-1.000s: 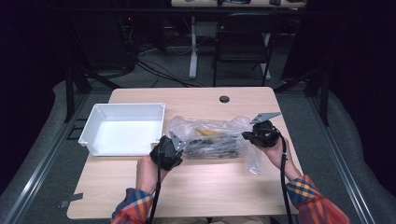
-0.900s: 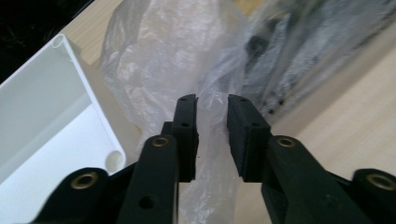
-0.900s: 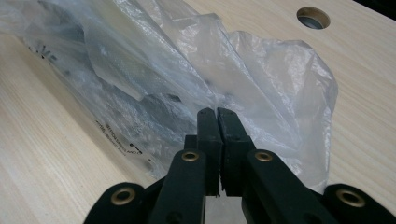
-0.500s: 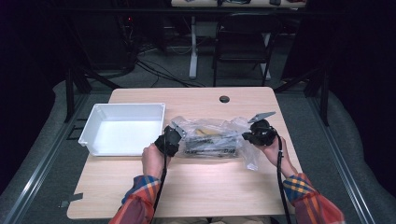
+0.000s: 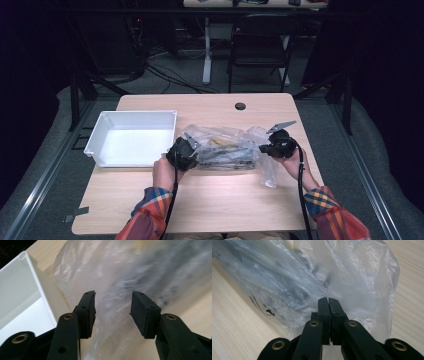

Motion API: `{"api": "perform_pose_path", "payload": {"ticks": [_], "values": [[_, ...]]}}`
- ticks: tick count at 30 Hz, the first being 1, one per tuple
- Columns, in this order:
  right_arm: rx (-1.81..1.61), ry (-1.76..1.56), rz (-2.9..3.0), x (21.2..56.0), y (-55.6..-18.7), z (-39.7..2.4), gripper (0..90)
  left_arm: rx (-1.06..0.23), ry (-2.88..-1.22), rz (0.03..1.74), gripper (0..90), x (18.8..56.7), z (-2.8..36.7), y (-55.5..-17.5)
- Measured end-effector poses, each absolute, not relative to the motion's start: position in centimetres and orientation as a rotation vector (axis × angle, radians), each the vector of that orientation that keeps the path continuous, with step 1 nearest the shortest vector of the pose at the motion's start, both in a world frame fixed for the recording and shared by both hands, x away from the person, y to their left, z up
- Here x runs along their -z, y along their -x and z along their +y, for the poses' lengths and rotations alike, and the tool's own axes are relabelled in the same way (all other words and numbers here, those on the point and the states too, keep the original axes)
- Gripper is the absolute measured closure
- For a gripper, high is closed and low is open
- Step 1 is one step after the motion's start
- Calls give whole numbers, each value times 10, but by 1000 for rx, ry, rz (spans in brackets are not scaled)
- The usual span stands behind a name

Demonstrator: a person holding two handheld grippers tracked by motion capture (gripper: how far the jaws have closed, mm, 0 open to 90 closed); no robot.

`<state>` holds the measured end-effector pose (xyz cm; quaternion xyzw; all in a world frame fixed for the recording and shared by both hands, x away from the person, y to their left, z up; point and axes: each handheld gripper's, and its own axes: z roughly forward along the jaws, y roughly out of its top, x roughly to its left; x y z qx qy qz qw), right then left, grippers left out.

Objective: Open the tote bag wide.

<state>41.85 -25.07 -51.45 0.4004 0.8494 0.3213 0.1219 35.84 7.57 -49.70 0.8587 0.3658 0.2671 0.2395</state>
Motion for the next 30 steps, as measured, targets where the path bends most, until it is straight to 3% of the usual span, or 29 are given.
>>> {"api": "perform_pose_path", "payload": {"ticks": [7,19,22,27,30], "values": [[-997,-1153,2482,505,-415,-247,895,-682,-2425,880,513,499,62,-334],[-1018,-1167,2486,504,-415,-246,896,-720,-2539,886,563,531,60,-354],[-1012,-1166,2497,504,-416,-245,896,-721,-2533,896,625,534,62,-359],[-1013,-1165,2503,506,-417,-244,897,-678,-2519,912,826,540,68,-366],[-1013,-1175,2507,506,-416,-244,897,-652,-2531,919,820,539,70,-366]]}}
